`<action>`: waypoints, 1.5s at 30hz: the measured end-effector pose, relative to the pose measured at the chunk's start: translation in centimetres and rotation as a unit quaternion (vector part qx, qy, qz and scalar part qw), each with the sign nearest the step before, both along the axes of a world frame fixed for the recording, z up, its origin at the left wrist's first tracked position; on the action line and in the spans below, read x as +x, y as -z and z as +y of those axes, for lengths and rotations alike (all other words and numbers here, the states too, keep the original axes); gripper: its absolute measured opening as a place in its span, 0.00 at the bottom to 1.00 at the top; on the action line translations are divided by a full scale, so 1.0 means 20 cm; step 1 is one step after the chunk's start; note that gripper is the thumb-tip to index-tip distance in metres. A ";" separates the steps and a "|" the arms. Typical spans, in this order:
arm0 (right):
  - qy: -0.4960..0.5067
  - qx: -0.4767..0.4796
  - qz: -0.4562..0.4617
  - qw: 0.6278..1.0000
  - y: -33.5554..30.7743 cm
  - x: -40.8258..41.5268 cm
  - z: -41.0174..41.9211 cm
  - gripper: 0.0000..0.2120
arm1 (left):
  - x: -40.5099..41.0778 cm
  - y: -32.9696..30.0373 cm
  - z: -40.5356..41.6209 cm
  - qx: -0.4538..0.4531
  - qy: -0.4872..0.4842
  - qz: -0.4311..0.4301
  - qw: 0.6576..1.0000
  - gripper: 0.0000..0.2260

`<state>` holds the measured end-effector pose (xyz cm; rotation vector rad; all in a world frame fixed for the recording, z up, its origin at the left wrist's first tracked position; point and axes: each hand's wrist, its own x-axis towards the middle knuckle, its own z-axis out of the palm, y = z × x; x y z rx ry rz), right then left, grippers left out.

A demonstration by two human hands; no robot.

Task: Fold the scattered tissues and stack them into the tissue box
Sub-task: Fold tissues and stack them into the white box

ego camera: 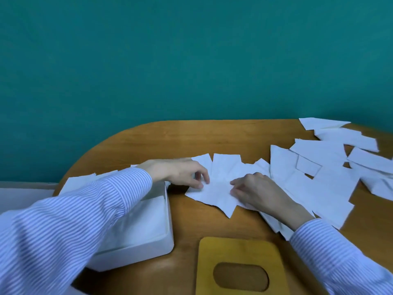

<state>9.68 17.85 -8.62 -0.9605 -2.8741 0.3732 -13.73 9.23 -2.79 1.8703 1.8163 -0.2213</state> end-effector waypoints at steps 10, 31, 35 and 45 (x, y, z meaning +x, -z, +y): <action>-0.011 0.028 0.007 1.000 0.04 -0.08 -0.05 0.18 | 0.08 0.13 0.04 0.075 -0.008 0.071 0.995 0.13; 0.063 -0.183 0.277 0.941 -0.29 0.17 0.01 0.09 | 0.24 -0.13 -0.06 0.317 -0.033 -0.054 0.946 0.09; 0.091 -0.177 0.238 0.951 -0.33 0.34 0.04 0.10 | 0.40 -0.13 -0.02 0.309 -0.028 -0.082 0.947 0.08; 0.131 -0.180 0.067 0.973 -0.10 0.62 -0.08 0.17 | 0.70 0.18 0.09 0.168 0.005 -0.118 0.979 0.09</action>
